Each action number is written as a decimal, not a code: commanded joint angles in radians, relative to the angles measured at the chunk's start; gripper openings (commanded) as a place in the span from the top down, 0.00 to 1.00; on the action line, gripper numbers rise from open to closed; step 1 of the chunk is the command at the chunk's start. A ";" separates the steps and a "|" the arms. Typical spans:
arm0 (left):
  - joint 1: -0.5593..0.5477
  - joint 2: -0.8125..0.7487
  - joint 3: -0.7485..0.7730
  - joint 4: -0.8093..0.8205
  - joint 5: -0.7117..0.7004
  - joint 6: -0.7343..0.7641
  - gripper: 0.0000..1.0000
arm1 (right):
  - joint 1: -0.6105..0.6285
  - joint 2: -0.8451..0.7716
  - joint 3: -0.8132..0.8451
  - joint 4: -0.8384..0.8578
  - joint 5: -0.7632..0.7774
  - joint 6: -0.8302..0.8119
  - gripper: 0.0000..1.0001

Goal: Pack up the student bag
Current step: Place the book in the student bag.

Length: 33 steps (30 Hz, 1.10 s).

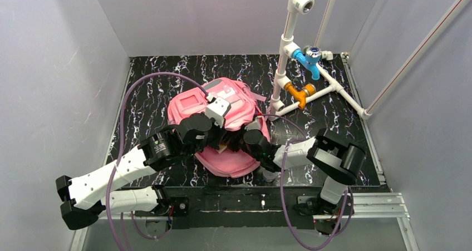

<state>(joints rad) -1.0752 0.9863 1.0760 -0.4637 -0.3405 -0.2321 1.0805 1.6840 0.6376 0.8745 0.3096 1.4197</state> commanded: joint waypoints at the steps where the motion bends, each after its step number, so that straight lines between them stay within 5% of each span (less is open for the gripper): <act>1: -0.009 -0.045 0.019 0.042 0.024 -0.015 1.00 | 0.026 0.019 0.004 0.111 -0.092 -0.098 0.41; 5: -0.009 -0.055 0.004 0.048 0.024 -0.025 1.00 | 0.027 -0.058 -0.073 0.033 -0.148 -0.176 0.26; 9: -0.009 -0.067 0.000 0.047 0.034 -0.025 1.00 | 0.027 -0.161 -0.120 -0.151 -0.177 -0.251 0.24; 10: -0.009 -0.069 0.001 0.044 0.040 -0.024 1.00 | 0.027 -0.186 -0.154 -0.142 -0.166 -0.258 0.04; 15: -0.009 -0.071 0.007 0.034 0.055 -0.020 1.00 | 0.025 -0.242 -0.186 -0.106 -0.098 -0.330 0.02; 17: -0.009 -0.069 0.013 0.030 0.056 -0.022 1.00 | 0.025 -0.211 -0.127 -0.133 -0.108 -0.369 0.09; 19: -0.009 -0.068 0.015 0.028 0.062 -0.030 1.00 | 0.025 -0.157 -0.085 -0.101 -0.120 -0.387 0.26; 22: -0.010 -0.060 0.014 0.028 0.067 -0.045 1.00 | 0.027 -0.068 -0.045 0.009 -0.122 -0.399 0.87; 23: -0.009 -0.058 0.014 0.027 0.072 -0.052 1.00 | 0.027 -0.038 -0.023 0.031 -0.128 -0.398 0.96; 27: -0.009 -0.050 0.020 0.026 0.091 -0.080 1.00 | 0.040 0.062 0.087 0.081 -0.156 -0.415 0.99; 33: -0.009 -0.025 0.040 0.020 0.102 -0.085 1.00 | 0.050 0.073 0.058 0.132 0.143 -0.351 0.99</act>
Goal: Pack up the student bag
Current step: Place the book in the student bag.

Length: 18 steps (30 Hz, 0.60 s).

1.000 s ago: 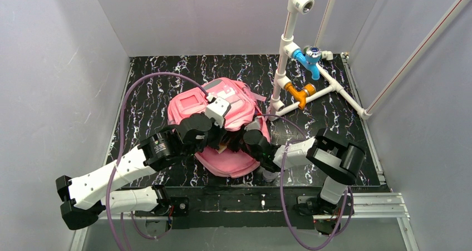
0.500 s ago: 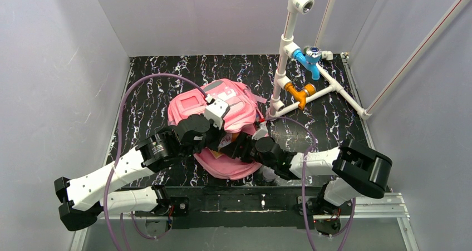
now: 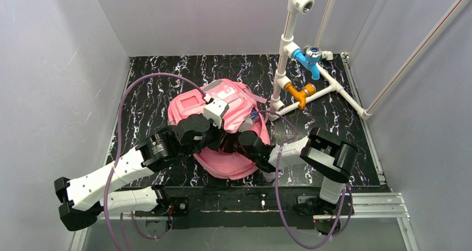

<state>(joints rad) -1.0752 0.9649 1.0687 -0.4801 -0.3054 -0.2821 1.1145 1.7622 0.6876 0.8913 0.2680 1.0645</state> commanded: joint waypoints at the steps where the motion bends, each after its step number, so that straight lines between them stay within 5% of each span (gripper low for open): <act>1: -0.009 -0.001 0.048 0.033 0.064 -0.037 1.00 | 0.016 0.000 0.011 0.125 0.208 0.005 0.99; 5: -0.010 0.007 0.036 0.023 0.054 -0.037 1.00 | 0.014 -0.006 0.010 0.114 0.168 -0.024 0.98; 7: -0.010 0.009 0.032 0.012 0.053 -0.037 1.00 | 0.015 -0.053 -0.050 0.092 0.122 -0.035 0.90; 12: -0.009 -0.004 0.004 0.007 0.035 -0.031 1.00 | 0.016 -0.261 -0.257 -0.061 -0.060 -0.122 0.46; 18: -0.010 -0.013 -0.053 0.003 -0.050 -0.019 1.00 | 0.022 -0.641 -0.250 -0.700 -0.108 -0.312 0.10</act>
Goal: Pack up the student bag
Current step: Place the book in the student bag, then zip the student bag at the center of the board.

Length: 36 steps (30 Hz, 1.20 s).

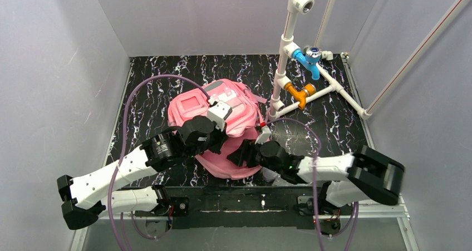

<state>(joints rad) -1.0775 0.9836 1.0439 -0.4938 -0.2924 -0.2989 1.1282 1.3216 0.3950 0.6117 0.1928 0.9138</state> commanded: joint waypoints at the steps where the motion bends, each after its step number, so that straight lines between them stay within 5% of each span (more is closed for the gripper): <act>1: -0.007 -0.036 -0.038 0.012 -0.092 -0.012 1.00 | 0.008 -0.260 0.064 -0.514 0.002 -0.187 0.03; 8: -0.007 -0.065 -0.086 -0.024 -0.211 -0.085 1.00 | -0.007 -0.495 0.161 -0.827 0.243 -0.226 0.02; 13: -0.007 -0.067 -0.101 -0.016 -0.142 -0.123 1.00 | -0.084 -0.512 0.129 -0.574 0.050 -0.061 0.02; 24: -0.007 0.004 -0.104 0.028 0.071 -0.173 1.00 | -0.085 -0.245 0.227 -0.271 0.010 0.170 0.03; 26: -0.008 0.002 -0.101 0.037 0.097 -0.169 1.00 | -0.085 -0.196 0.221 -0.235 0.018 0.210 0.11; 29: -0.007 -0.003 -0.105 0.045 0.128 -0.162 1.00 | -0.087 -0.174 0.191 -0.184 0.066 0.283 0.60; 30: -0.008 -0.007 -0.106 0.033 0.125 -0.167 0.97 | -0.092 -0.179 0.190 -0.196 0.081 0.293 0.71; 31: -0.007 -0.014 -0.109 0.008 0.092 -0.194 0.82 | -0.100 -0.191 0.197 -0.230 0.101 0.297 0.80; 34: -0.007 -0.101 -0.182 -0.044 -0.084 -0.310 0.25 | -0.125 -0.259 0.204 -0.376 0.191 0.290 0.99; 36: -0.007 -0.192 -0.246 -0.064 -0.198 -0.370 0.04 | -0.151 -0.318 0.197 -0.453 0.229 0.278 0.99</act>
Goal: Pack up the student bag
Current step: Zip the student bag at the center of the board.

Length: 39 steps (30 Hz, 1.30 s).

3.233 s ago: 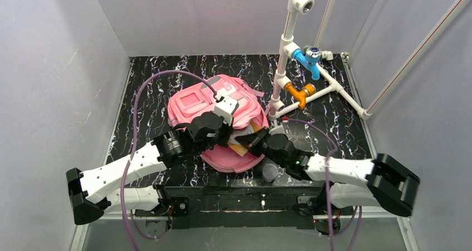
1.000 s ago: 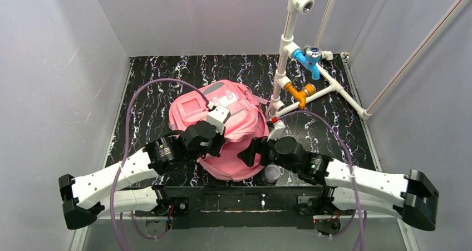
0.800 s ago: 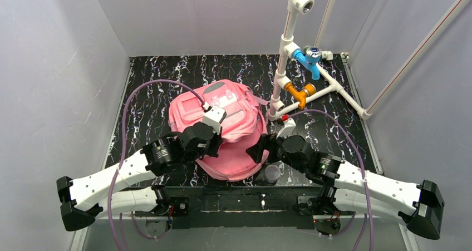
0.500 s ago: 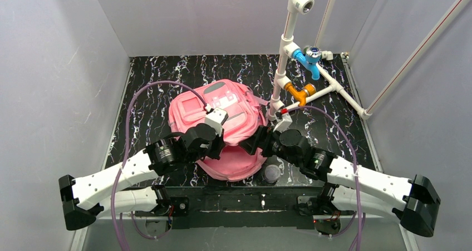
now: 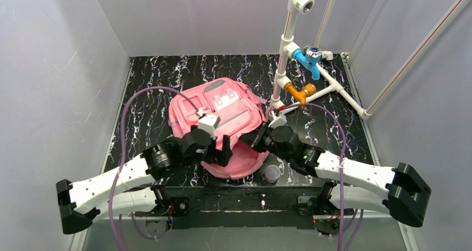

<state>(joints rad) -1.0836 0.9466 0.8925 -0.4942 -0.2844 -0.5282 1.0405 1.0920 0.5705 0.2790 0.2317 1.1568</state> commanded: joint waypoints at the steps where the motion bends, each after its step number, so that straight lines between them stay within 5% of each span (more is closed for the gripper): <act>1: 0.000 -0.196 -0.117 -0.086 -0.268 -0.176 0.02 | -0.082 -0.108 0.014 -0.142 0.190 0.025 0.99; 7: 0.016 -0.337 -0.234 -0.210 -0.564 -0.347 0.02 | -0.194 -0.180 -0.031 -0.207 0.131 0.010 0.99; 12: 0.141 -0.232 -0.332 -0.131 -0.470 -0.316 0.29 | -0.241 -0.163 -0.044 -0.149 0.032 0.007 0.99; 17: 0.341 -0.103 -0.394 0.077 -0.257 -0.167 0.47 | -0.244 -0.145 -0.047 -0.124 -0.013 0.004 0.99; 22: 0.396 -0.028 -0.459 0.348 -0.073 0.009 0.60 | -0.246 -0.148 -0.049 -0.116 -0.031 0.001 0.99; 29: 0.419 0.165 -0.422 0.398 -0.054 0.008 0.55 | -0.247 -0.130 -0.049 -0.092 -0.067 -0.003 0.99; 39: 0.422 0.235 -0.433 0.446 -0.103 -0.012 0.74 | -0.250 -0.141 -0.055 -0.098 -0.075 -0.018 0.99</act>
<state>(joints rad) -0.6685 1.1728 0.4644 -0.1104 -0.3546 -0.5400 0.8085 0.9558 0.5270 0.1490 0.1345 1.0908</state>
